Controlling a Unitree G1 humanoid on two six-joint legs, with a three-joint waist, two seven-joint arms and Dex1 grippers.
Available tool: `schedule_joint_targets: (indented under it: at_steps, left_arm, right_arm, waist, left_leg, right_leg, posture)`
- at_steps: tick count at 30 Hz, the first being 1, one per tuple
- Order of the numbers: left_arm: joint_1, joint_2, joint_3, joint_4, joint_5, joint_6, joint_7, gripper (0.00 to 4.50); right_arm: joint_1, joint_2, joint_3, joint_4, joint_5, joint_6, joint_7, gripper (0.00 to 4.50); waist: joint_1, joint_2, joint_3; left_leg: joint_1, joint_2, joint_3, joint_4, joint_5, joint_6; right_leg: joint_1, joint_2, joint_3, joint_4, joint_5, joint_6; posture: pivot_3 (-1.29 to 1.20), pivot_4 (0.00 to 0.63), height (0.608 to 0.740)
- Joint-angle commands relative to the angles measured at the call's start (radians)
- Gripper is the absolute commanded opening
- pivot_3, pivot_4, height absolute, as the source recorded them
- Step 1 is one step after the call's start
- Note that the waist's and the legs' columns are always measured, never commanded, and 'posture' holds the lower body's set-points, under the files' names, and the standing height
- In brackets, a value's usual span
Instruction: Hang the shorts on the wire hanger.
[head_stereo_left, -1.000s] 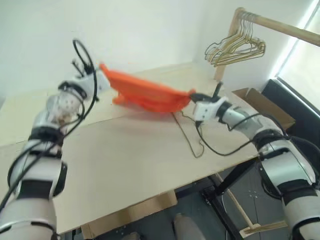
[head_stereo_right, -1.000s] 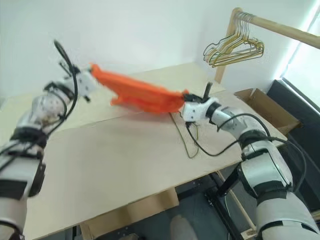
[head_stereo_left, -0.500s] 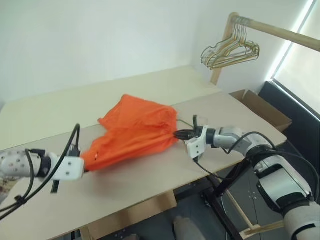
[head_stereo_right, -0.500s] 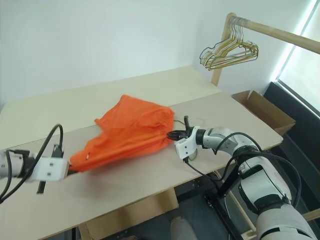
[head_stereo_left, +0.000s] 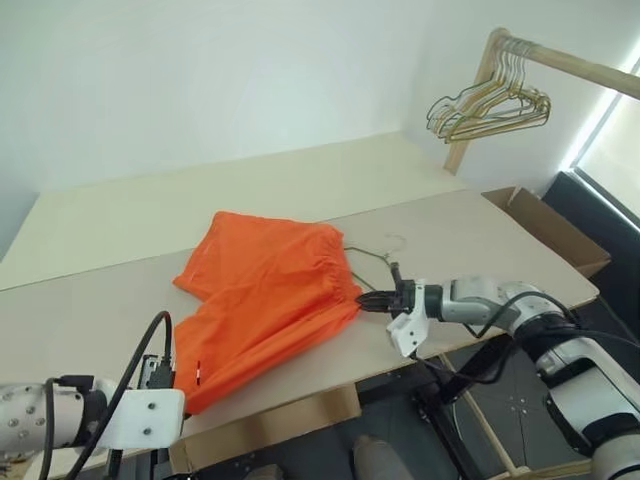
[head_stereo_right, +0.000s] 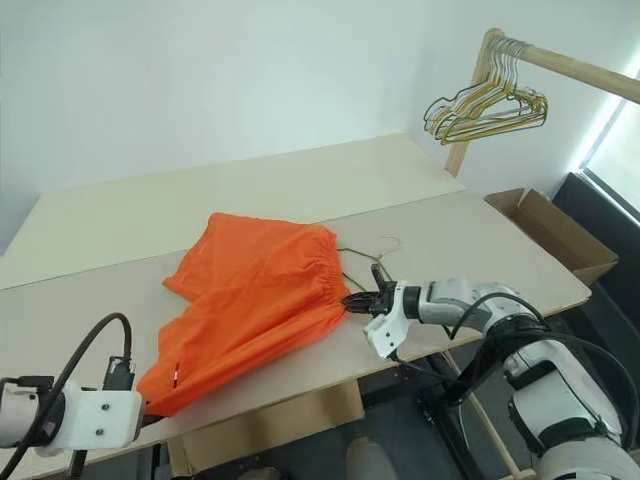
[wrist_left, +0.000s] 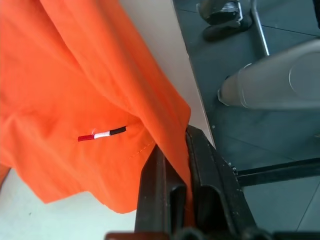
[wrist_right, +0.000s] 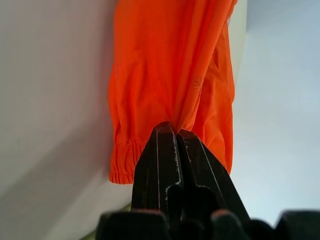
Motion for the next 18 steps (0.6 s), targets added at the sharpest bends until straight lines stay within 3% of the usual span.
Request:
schedule_joint_targets:
  at_steps: [1,4,7,10,13,15,18]
  left_arm:
    - [-0.041,0.003,-0.01,0.028,0.015,0.016,0.012,1.02]
    - [-0.055,0.008,-0.003,0.055,0.0,-0.03,-0.018,2.0]
    - [-0.069,0.002,0.073,0.122,-0.143,-0.125,-0.141,3.0]
    - [-0.08,0.024,0.157,0.209,-0.222,-0.192,-0.253,3.02]
    - [-0.174,0.048,0.172,0.327,-0.264,-0.24,-0.274,3.02]
    - [-0.283,0.051,0.135,0.382,-0.291,-0.237,-0.235,3.02]
    - [-0.407,0.039,0.072,0.394,-0.338,-0.171,-0.179,3.02]
  right_arm:
    - [0.037,-0.056,-0.068,-0.066,0.072,0.052,0.054,1.06]
    - [0.089,-0.09,-0.087,-0.144,0.162,0.078,0.141,2.13]
    - [0.171,-0.178,-0.122,-0.297,0.339,0.135,0.276,3.24]
    - [0.261,-0.291,-0.152,-0.456,0.539,0.206,0.408,4.28]
    - [0.385,-0.423,-0.211,-0.642,0.8,0.405,0.55,4.46]
    - [0.462,-0.484,-0.277,-0.758,0.948,0.664,0.605,4.46]
    - [0.503,-0.508,-0.338,-0.846,1.012,0.947,0.631,4.46]
  waist:
    - [0.011,0.0,0.0]
    - [0.016,0.0,0.001]
    - [0.021,0.001,0.001]
    - [0.032,0.002,0.002]
    - [0.046,0.002,0.003]
    - [0.061,0.003,0.003]
    - [0.071,0.002,0.004]
  left_leg:
    - [0.0,0.0,0.0,0.0,0.0,0.0]
    - [0.0,0.0,0.001,0.0,0.0,0.001]
    - [-0.002,0.001,0.002,0.0,-0.001,0.002]
    - [-0.003,0.002,0.002,0.0,-0.002,0.003]
    - [-0.002,0.003,0.003,0.0,-0.002,0.003]
    - [-0.002,0.005,0.003,0.0,-0.002,0.003]
    - [-0.001,0.01,0.003,0.002,-0.003,0.003]
  right_leg:
    - [0.0,0.0,0.0,0.0,0.0,0.0]
    - [0.0,0.0,0.0,-0.002,0.0,0.0]
    - [0.0,0.0,0.0,-0.004,0.0,0.0]
    - [0.0,0.0,0.0,-0.007,0.0,-0.001]
    - [0.001,0.0,0.0,-0.008,0.0,0.0]
    - [0.003,0.0,-0.002,-0.009,-0.003,0.006]
    - [0.007,0.002,-0.003,-0.011,-0.004,0.007]
  posture:
    - [-0.16,0.045,0.74]
    - [-0.16,0.044,0.74]
    - [-0.16,0.043,0.74]
    - [-0.16,0.041,0.74]
    - [-0.15,0.04,0.74]
    - [-0.16,0.04,0.74]
    - [-0.16,0.039,0.74]
